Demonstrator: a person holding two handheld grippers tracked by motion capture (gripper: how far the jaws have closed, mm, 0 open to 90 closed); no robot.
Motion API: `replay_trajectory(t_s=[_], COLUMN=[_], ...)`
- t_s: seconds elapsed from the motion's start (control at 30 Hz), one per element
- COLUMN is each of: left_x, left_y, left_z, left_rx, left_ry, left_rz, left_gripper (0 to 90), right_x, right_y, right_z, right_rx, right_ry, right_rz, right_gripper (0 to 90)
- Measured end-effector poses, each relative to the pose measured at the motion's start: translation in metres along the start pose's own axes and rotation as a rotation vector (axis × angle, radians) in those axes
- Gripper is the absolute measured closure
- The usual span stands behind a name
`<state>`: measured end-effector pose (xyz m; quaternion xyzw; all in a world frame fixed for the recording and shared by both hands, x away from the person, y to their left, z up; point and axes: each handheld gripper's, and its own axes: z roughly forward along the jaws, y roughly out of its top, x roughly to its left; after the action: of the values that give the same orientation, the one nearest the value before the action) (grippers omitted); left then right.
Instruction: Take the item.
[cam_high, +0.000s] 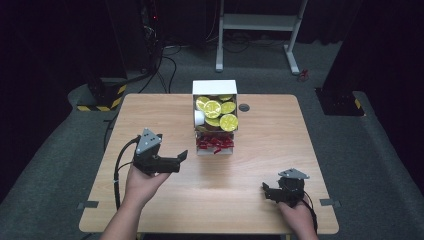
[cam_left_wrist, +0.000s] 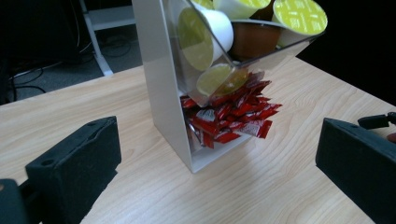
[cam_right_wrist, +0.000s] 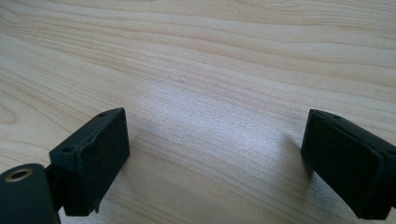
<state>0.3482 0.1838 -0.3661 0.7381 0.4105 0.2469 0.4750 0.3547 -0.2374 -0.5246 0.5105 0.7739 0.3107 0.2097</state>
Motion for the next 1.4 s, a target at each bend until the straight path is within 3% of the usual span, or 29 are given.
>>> replay_trajectory(t_s=[0.8,1.2,1.4], left_x=[-0.01,-0.019,-0.022], left_y=[0.043,0.066,0.076], left_z=[0.018,0.036,0.052], left_rx=[-0.034,-0.048,-0.036], left_ry=[-0.041,-0.06,-0.063], left_rz=[0.048,0.087,0.102], left_gripper=[2.0,6.4,8.4], right_x=[0.0,0.001,0.001], right_y=[-0.001,-0.001,-0.001], right_z=[-0.001,-0.001,-0.001], right_rx=[0.004,0.002,0.001], right_ry=[-0.001,0.001,0.001], right_rz=[0.002,0.006,0.003], right_gripper=[7.7,7.6,7.6])
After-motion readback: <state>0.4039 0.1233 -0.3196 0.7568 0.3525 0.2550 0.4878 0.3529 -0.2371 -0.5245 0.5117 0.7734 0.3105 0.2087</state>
